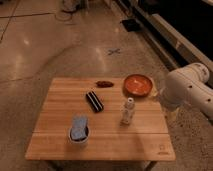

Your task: Push the ceramic bowl across the table

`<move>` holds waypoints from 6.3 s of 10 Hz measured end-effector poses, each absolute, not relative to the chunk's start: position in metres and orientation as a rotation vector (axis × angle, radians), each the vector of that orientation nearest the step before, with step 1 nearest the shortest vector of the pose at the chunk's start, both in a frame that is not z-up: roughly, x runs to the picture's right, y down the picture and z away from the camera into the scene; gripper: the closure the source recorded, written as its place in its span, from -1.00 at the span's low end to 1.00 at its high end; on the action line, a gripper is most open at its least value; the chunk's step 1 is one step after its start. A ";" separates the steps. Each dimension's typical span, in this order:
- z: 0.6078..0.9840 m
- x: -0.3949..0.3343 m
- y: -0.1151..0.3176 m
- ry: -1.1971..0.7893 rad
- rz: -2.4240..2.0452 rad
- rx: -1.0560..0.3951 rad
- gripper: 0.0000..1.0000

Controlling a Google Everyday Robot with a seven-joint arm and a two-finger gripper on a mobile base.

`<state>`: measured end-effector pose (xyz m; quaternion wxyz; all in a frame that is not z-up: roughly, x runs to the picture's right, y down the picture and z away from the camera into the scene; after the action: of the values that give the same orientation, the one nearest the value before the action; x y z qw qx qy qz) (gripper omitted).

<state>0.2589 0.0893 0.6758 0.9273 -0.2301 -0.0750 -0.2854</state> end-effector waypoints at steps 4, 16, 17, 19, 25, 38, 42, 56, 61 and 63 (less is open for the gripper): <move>0.676 0.259 0.089 -0.153 -0.585 -0.472 -0.60; 0.676 0.259 0.089 -0.154 -0.585 -0.472 -0.60; 0.676 0.259 0.089 -0.154 -0.585 -0.472 -0.60; 0.676 0.259 0.089 -0.154 -0.585 -0.472 -0.60; 0.763 0.288 0.031 -0.151 -0.684 -0.438 -0.60; 0.943 0.266 0.002 -0.152 -0.620 -0.553 -0.60; 0.969 0.274 0.025 -0.117 -0.613 -0.608 -0.60; 0.951 0.263 0.060 -0.074 -0.853 -0.576 -0.60; 0.943 0.245 0.086 -0.088 -0.945 -0.582 -0.60; 0.936 0.235 0.090 -0.100 -0.975 -0.564 -0.60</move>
<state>0.2351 0.0904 0.9361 0.8445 -0.2673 -0.0474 -0.4617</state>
